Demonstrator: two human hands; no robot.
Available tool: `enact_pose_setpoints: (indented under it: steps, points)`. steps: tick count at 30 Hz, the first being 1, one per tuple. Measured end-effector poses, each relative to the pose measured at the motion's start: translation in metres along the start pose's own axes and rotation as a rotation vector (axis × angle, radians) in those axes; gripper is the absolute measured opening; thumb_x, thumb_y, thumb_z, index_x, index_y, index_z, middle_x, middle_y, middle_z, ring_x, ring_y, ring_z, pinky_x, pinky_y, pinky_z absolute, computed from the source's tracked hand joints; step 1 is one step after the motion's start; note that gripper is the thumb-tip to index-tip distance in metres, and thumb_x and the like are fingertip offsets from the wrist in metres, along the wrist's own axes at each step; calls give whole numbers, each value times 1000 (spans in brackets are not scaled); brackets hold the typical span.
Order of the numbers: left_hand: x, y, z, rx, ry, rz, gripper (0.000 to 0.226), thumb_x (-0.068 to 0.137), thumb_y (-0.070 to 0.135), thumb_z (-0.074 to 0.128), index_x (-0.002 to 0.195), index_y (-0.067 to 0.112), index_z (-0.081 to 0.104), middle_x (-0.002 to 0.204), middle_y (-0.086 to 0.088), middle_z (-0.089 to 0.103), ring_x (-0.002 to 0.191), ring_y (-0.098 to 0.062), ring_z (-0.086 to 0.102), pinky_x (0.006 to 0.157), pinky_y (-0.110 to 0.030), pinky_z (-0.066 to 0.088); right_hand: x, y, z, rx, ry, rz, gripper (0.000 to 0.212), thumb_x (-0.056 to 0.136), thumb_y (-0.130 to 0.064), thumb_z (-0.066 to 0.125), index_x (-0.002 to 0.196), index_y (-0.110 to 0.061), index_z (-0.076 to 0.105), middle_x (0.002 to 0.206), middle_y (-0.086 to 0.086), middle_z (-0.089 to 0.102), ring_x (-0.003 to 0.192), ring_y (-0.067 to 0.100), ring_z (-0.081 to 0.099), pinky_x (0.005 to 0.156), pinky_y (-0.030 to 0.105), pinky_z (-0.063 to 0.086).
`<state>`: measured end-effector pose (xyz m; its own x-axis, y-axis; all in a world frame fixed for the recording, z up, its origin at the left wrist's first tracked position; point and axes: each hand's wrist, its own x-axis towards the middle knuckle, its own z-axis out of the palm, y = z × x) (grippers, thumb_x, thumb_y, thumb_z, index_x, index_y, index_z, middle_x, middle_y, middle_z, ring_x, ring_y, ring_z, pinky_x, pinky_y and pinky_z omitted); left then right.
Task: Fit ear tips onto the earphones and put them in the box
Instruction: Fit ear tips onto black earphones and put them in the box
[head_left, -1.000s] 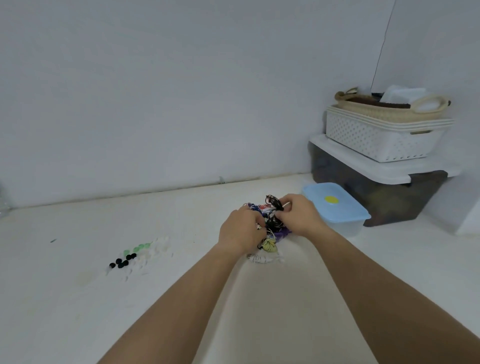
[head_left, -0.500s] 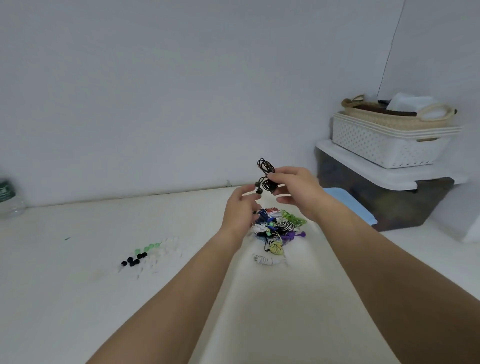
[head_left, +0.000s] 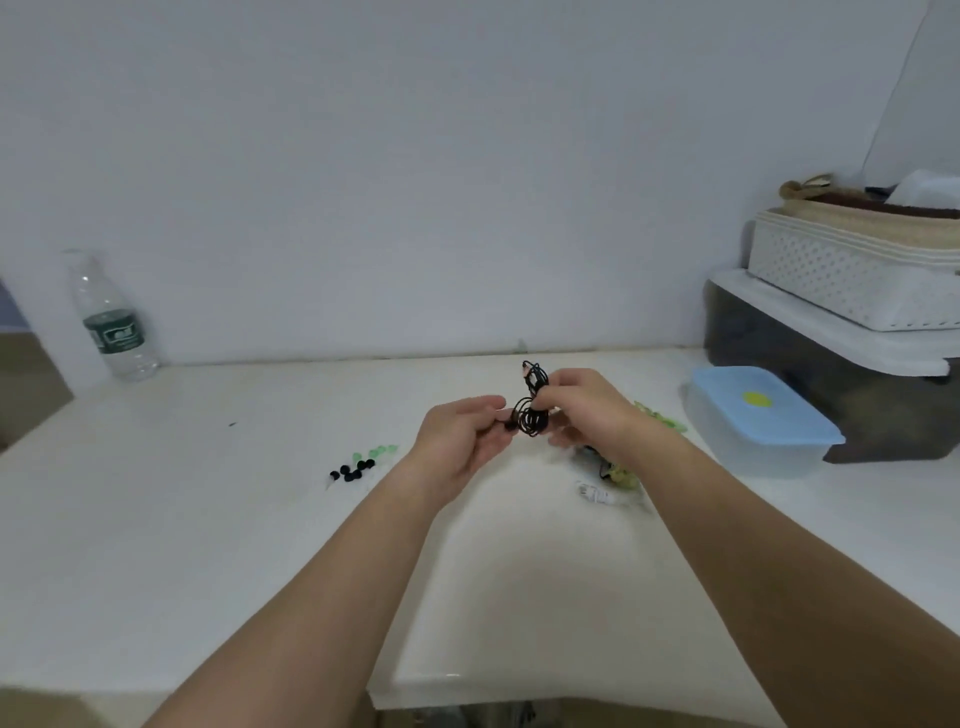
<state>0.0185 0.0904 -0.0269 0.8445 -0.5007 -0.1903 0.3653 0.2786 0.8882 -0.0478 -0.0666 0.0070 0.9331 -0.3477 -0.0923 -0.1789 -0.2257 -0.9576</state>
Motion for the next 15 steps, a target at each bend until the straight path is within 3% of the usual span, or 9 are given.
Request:
enact_pose_setpoints:
  steps: [4, 8, 11, 15]
  points:
    - [-9, -8, -29, 331, 91, 118, 22, 94, -1, 61, 116, 3, 56, 101, -18, 74, 76, -24, 70, 69, -24, 60, -5, 16, 25, -183, -71, 79, 22, 85, -11, 67, 104, -14, 57, 88, 9, 74, 64, 17, 69, 65, 32, 58]
    - [-12, -19, -46, 453, 130, 191, 22, 92, 4, 67, 106, 7, 50, 105, -22, 72, 69, -23, 67, 60, -22, 56, -8, 33, 44, -191, -157, 146, 40, 86, -9, 70, 119, -14, 49, 96, 16, 74, 71, 25, 74, 68, 38, 60]
    - [-10, -24, -52, 562, 126, 257, 15, 91, 8, 70, 97, 8, 56, 91, -18, 72, 66, -20, 68, 58, -23, 55, -8, 44, 50, -265, -138, 138, 46, 88, -11, 68, 127, -16, 45, 95, 16, 71, 73, 27, 74, 65, 38, 59]
    - [-5, -29, -54, 717, 153, 341, 9, 82, 16, 80, 84, 17, 71, 76, 0, 72, 65, -8, 66, 64, -25, 53, -8, 48, 49, -680, -33, -20, 50, 84, -25, 70, 131, -24, 54, 117, 4, 62, 94, 21, 64, 78, 32, 52]
